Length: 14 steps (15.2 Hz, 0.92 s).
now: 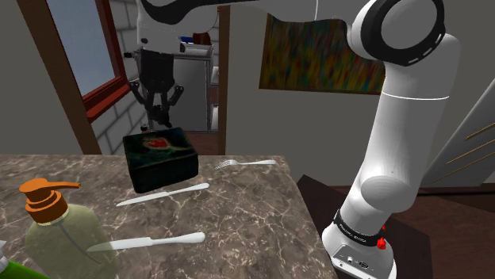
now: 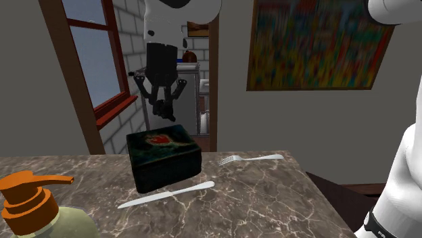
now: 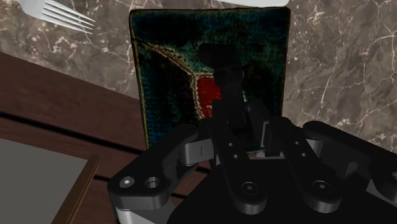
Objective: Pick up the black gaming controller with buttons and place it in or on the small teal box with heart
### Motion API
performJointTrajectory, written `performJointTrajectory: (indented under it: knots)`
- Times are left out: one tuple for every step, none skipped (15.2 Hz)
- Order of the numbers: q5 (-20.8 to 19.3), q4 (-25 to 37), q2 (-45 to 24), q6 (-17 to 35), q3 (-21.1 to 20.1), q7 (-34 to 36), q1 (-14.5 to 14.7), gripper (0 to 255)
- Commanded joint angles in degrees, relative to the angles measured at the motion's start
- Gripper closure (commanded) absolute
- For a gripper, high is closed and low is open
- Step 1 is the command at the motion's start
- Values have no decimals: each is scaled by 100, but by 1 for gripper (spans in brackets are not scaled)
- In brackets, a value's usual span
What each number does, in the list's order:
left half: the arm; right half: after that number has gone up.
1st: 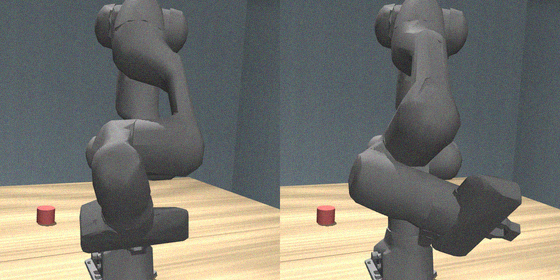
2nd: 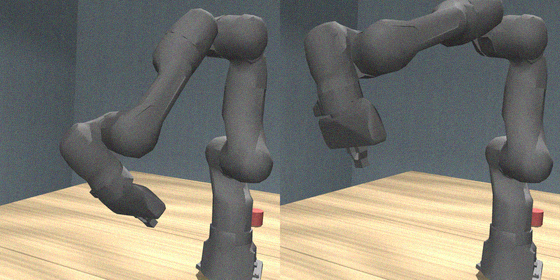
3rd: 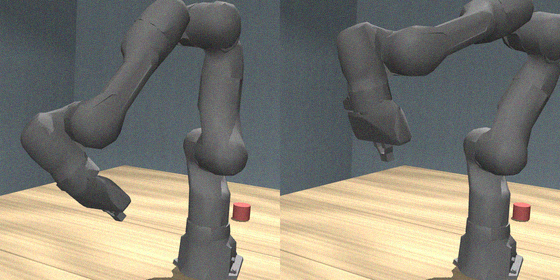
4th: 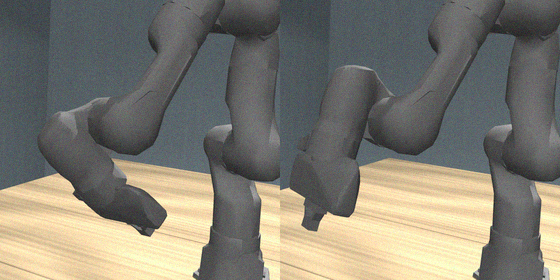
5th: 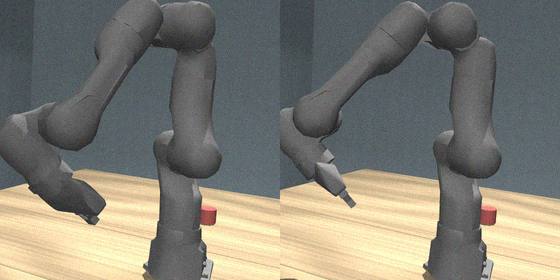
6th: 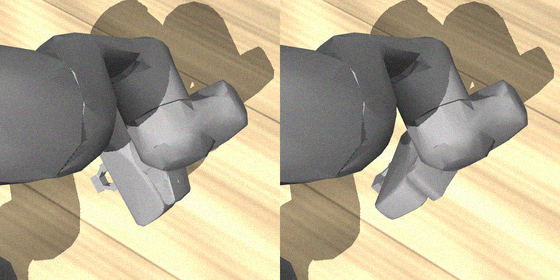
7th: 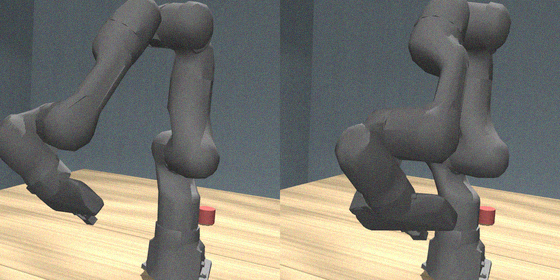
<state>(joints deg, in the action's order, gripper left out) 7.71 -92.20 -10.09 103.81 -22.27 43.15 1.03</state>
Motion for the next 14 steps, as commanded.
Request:
performJointTrajectory:
  knots:
    - [6, -133, -4, 133, 8, -45, -12, 255]
    - [8, -207, -7, 208, 9, -56, -13, 255]
    - [10, -279, -10, 283, 9, -68, -13, 255]
    - [11, -349, -15, 357, 10, -79, -13, 255]
    - [12, -418, -22, 431, 11, -90, -13, 255]
    - [13, -485, -30, 504, 11, -101, -12, 255]
    - [13, -550, -39, 578, 12, -111, -12, 255]
    - [12, -614, -49, 651, 12, -121, -11, 255]
    - [12, -677, -61, 723, 13, -130, -10, 255]
    - [10, -737, -74, 796, 14, -140, -9, 255]
    - [9, -790, -87, 860, 14, -148, -8, 255]
    - [9, -791, -86, 860, 14, -148, -8, 255]
    - [9, -790, -86, 860, 14, -148, -8, 255]
    - [9, -790, -87, 860, 14, -148, -8, 255]
